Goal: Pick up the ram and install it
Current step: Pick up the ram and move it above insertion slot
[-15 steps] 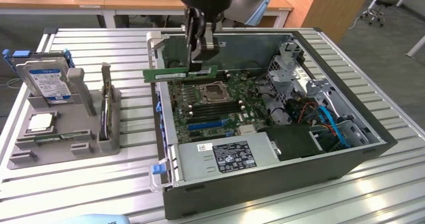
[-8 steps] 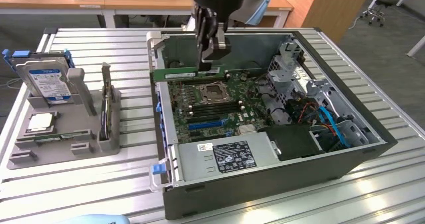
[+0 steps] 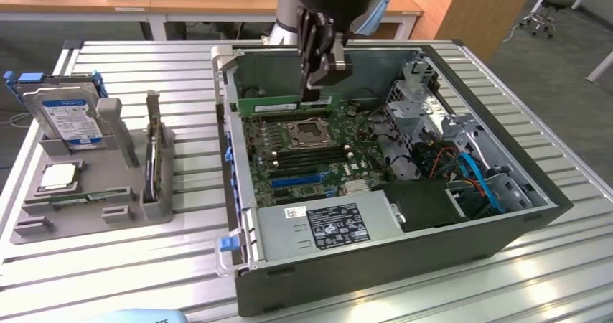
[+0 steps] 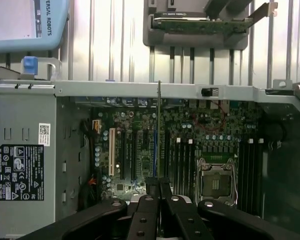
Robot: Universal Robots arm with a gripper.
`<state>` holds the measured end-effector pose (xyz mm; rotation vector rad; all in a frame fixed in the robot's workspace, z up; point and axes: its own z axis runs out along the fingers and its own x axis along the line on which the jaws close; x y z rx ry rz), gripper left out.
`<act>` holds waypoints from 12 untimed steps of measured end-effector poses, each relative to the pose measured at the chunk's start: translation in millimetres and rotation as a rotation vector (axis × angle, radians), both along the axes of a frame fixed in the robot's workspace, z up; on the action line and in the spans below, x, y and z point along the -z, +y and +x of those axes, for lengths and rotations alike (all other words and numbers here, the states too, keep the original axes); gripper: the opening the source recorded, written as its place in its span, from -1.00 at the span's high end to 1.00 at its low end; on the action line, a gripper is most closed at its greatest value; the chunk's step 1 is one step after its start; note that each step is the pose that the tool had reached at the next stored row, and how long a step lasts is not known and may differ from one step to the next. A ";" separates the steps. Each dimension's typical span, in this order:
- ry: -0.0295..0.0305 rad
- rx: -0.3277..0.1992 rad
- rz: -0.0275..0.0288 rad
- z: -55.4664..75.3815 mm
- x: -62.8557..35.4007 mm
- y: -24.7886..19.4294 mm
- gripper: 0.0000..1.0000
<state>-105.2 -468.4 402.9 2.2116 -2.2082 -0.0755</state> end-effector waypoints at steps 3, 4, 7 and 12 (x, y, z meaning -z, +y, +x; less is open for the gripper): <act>0.0000 0.000 -0.0001 9.6 0.0 0.0 0.77; 0.0000 0.000 0.0000 13.0 0.0 0.0 0.77; 0.0000 0.000 0.0000 23.3 0.0 0.0 0.77; 0.0000 0.000 0.0000 40.5 0.0 0.0 0.77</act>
